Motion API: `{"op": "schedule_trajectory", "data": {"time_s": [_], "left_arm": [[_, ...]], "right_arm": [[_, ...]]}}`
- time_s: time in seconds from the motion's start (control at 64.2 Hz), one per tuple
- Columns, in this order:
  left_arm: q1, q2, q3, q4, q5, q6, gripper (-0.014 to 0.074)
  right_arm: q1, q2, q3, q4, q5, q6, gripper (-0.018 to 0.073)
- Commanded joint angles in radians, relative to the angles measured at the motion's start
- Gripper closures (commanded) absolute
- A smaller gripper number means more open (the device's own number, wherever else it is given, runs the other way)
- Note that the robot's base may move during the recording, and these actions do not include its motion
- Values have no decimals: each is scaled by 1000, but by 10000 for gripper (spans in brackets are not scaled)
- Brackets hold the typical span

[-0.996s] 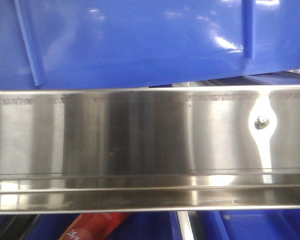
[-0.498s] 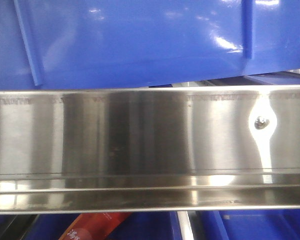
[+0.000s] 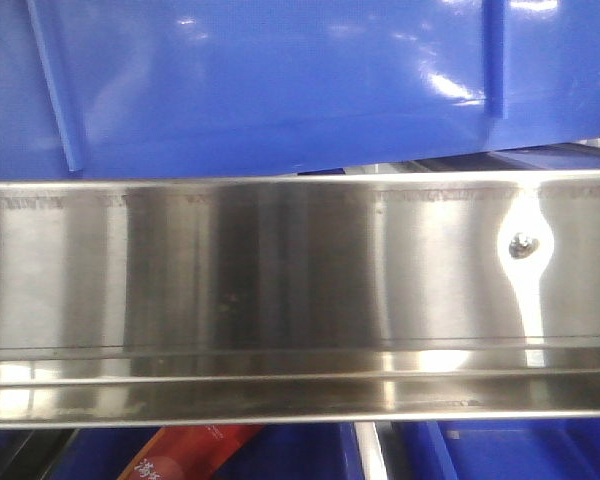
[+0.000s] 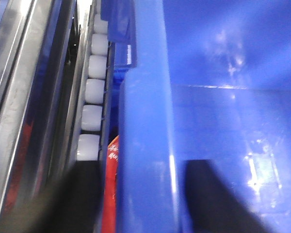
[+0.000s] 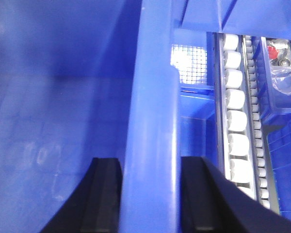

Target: Move blue bin to conveyor side

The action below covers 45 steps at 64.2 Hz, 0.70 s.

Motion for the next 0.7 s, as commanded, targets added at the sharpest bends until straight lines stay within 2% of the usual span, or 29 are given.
{"op": "schedule_trajectory", "data": {"time_s": [0.0,0.125,0.218,0.685], "left_arm": [[-7,5,-2,-2,13,-5,465],[-7,5,-2,-4,13,-5,633],[-7,5,-2,-6,13,-5,610],[-7,5,-6,-6,16,5,610]], "right_arm": [[0,0,0,25,-2,-4,637],[0,0,0,25,-2,-4,637],[0,0,0,25,-2,-4,637],[0,0,0,36,-2,-4,637]]}}
